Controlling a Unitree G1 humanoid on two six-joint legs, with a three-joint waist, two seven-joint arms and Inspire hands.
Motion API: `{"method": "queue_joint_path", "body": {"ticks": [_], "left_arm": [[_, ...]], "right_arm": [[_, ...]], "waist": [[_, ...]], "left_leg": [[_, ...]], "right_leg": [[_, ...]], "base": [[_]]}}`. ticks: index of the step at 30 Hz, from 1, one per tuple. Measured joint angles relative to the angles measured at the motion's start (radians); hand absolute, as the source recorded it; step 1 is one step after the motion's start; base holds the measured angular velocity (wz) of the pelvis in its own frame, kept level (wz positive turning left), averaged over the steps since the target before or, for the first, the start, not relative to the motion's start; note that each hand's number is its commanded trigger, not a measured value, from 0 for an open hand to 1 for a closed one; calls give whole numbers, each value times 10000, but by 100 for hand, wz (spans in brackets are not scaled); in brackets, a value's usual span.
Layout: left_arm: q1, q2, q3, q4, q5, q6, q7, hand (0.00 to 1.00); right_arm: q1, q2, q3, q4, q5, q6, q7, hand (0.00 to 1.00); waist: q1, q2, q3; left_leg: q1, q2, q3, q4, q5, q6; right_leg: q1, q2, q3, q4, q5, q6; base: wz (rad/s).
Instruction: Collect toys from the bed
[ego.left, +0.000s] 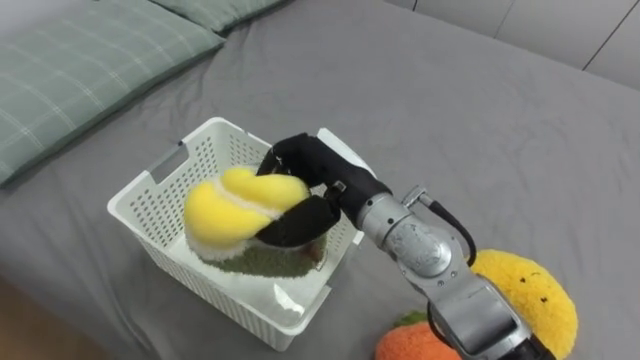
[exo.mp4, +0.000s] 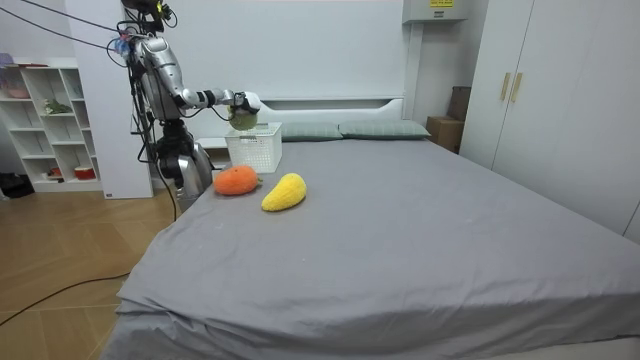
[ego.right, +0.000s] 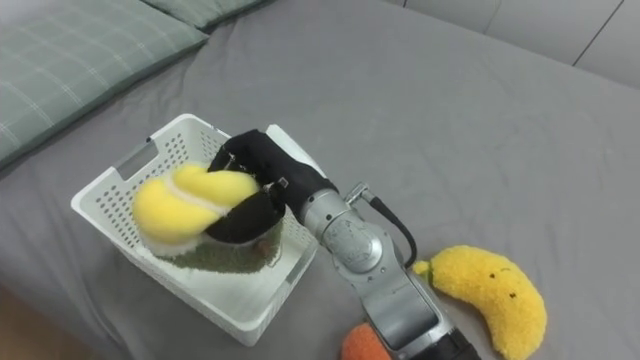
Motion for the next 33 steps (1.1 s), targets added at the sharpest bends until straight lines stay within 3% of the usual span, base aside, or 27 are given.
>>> {"method": "queue_joint_path", "body": {"ticks": [12, 16, 33], "left_arm": [[-15, 2, 4, -1, 2, -102, -108, 0], [-31, 2, 3, -1, 2, -179, -108, 0], [-26, 1, 43, 6, 0, -320, -99, 0]], "right_arm": [[133, -35, 1, 108, -33, -139, -2, 0], [150, -36, 1, 108, -33, -229, -2, 0], [341, -165, -47, 74, -505, -742, -337, 0]], "waist": [[-16, -30, 35], [-30, -28, 122], [-81, 26, 111]], "left_leg": [[1, 7, 0, -3, 0, 0], [-3, 7, 1, -3, -3, 2], [49, 20, 108, -32, -5, 6]], "right_leg": [[4, 5, 16, -2, 0, 1], [-1, 5, 23, -3, 0, 1], [-36, 19, 194, -1, 10, 13]], "base": [[0], [0], [-2]]}}
